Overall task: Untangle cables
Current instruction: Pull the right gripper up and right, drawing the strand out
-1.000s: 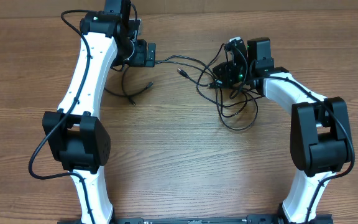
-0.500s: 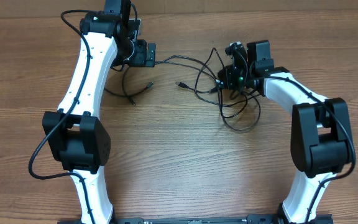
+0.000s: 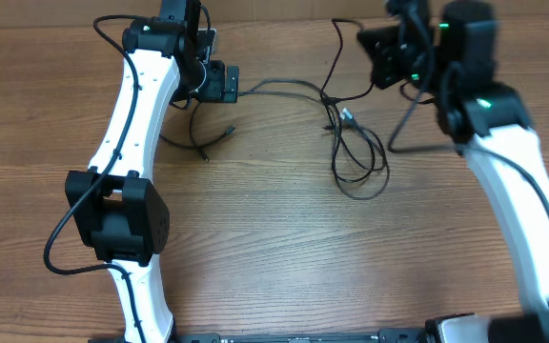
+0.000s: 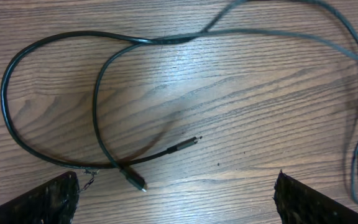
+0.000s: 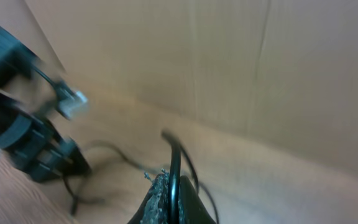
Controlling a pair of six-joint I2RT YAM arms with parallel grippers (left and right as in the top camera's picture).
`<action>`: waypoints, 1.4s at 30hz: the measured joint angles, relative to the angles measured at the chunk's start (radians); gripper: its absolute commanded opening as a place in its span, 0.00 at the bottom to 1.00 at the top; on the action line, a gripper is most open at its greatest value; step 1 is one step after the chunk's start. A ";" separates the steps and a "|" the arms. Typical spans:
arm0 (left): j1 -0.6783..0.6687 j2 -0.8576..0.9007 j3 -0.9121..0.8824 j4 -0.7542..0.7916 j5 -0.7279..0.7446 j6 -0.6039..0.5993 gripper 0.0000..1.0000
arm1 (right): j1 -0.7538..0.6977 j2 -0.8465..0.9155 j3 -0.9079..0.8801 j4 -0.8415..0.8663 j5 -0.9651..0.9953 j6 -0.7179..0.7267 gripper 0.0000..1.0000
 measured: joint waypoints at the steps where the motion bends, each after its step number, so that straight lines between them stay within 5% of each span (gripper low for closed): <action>1: 0.000 0.000 0.000 0.000 0.000 0.000 1.00 | 0.000 -0.032 0.004 0.000 0.000 0.000 0.04; 18: 0.000 0.000 0.000 0.000 0.000 0.000 1.00 | 0.000 -0.344 0.005 0.222 0.000 0.000 0.04; 36: 0.000 0.000 0.000 0.001 0.000 0.000 1.00 | 0.000 -0.362 0.005 0.782 0.039 0.067 0.04; 42: 0.000 0.000 0.000 0.002 0.000 0.000 1.00 | 0.000 -0.366 0.006 0.758 0.037 0.053 0.04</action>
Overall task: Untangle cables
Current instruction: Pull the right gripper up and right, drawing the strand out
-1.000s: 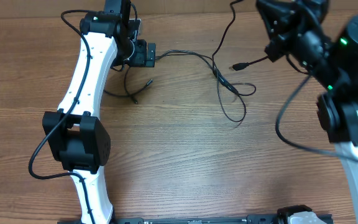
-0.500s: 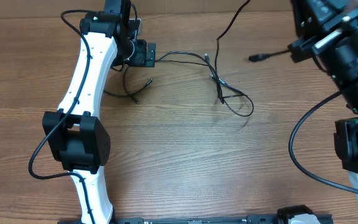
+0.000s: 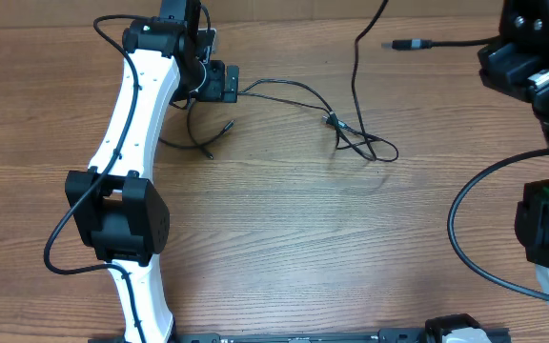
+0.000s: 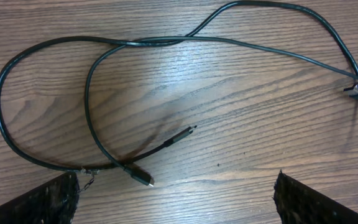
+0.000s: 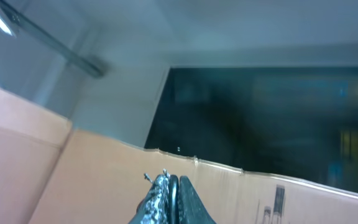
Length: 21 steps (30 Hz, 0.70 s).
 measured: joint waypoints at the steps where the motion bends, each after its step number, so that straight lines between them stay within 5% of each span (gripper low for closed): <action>1: 0.000 0.000 0.000 0.000 0.000 0.000 1.00 | 0.000 0.000 0.000 -0.024 0.000 -0.006 0.04; 11: 0.000 0.000 -0.001 0.000 0.000 -0.003 1.00 | 0.000 0.001 0.003 -0.465 0.072 -0.283 0.04; 21: 0.000 0.000 -0.001 0.000 0.000 -0.003 1.00 | 0.001 0.002 0.003 -0.787 0.475 -0.544 0.04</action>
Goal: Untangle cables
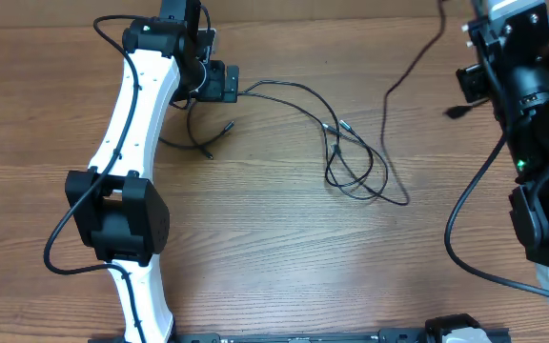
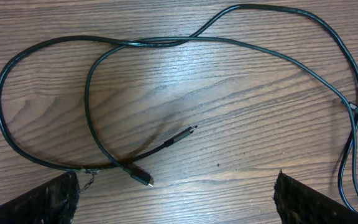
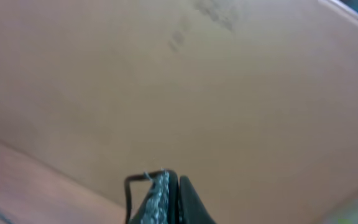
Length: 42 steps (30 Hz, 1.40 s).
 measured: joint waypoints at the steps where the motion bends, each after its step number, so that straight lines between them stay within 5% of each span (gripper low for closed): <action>1: 0.000 0.000 0.000 0.000 0.000 0.000 0.99 | 0.000 0.000 0.000 -0.005 0.045 -0.017 0.04; 11: 0.000 0.000 0.000 0.000 0.000 0.000 1.00 | -0.044 0.000 0.000 0.241 0.539 -0.335 0.04; 24: 0.000 0.000 0.000 0.001 0.000 0.000 0.99 | -0.053 0.000 0.000 0.577 0.609 -0.612 0.04; 32: 0.000 0.000 0.000 0.000 0.000 0.000 1.00 | -0.053 0.013 0.000 0.482 0.606 -0.577 0.04; 42: 0.000 0.000 0.000 0.000 0.000 0.000 1.00 | -0.053 0.121 0.000 0.401 0.574 -0.322 0.04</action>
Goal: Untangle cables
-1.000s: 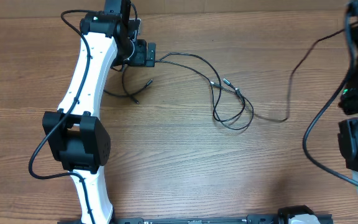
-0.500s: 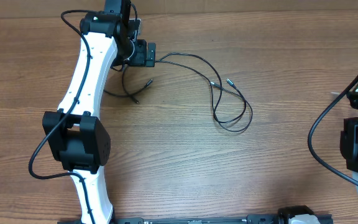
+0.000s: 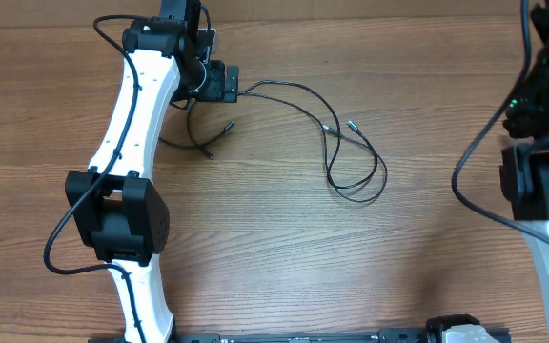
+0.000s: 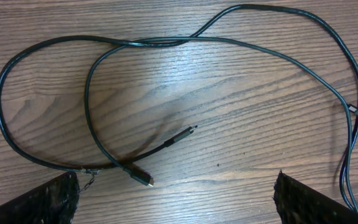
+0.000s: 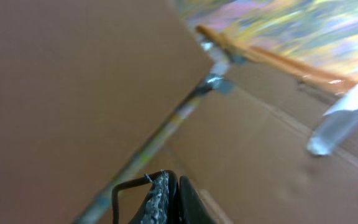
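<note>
Thin black cables [image 3: 355,181] lie on the wooden table, running from my left gripper [image 3: 219,84] rightward to a loop with a small plug [image 3: 353,125]. The left wrist view shows two overlapping cable loops [image 4: 92,99] with two plug ends [image 4: 182,134] [image 4: 143,180]. My left gripper [image 4: 176,202] is open above them, fingers [image 4: 51,200] wide apart and holding nothing. My right gripper [image 5: 170,186] is shut on a bent black cable [image 5: 114,189], raised high and facing cardboard. The right arm [image 3: 541,95] stands at the right edge.
Wooden table [image 3: 255,257] with a cardboard wall [image 5: 55,93] behind it. A small twisted wire tie [image 4: 87,178] sits on the cable by my left finger. The right arm's own black wiring [image 3: 465,171] hangs over the table's right side.
The cable that hung over the table's right side from my right gripper no longer shows there. The right arm has shifted further right. The loop left on the table is smaller.
My right gripper was shut on a cable beside the tangle at the back middle. It then stood raised at the right with that cable trailing and the tangle dragged rightward. Now only the left-hand cables lie on the table. The left gripper stayed open and still.
</note>
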Controlling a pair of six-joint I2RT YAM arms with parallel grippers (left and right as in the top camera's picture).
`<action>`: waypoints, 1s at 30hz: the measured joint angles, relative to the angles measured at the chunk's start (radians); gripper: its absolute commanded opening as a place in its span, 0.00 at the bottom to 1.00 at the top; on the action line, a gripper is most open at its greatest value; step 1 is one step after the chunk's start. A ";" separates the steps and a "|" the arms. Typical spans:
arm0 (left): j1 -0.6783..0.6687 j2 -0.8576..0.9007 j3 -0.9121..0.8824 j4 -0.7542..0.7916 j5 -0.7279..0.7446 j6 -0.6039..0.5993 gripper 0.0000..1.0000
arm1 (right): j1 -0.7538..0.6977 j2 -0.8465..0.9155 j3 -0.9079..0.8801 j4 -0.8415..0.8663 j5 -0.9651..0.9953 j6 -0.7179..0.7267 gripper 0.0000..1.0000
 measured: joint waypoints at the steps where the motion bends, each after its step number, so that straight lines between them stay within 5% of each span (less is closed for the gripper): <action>1: 0.000 0.000 0.000 0.000 0.000 0.000 1.00 | 0.000 0.007 0.000 -0.010 -0.019 0.029 0.04; 17: 0.000 0.000 0.000 0.000 0.000 0.000 1.00 | -0.022 0.059 0.000 -0.119 -0.461 0.513 0.04; 30: 0.000 0.000 0.000 0.000 0.000 0.000 0.99 | -0.283 0.251 0.000 -0.206 -0.553 0.672 0.04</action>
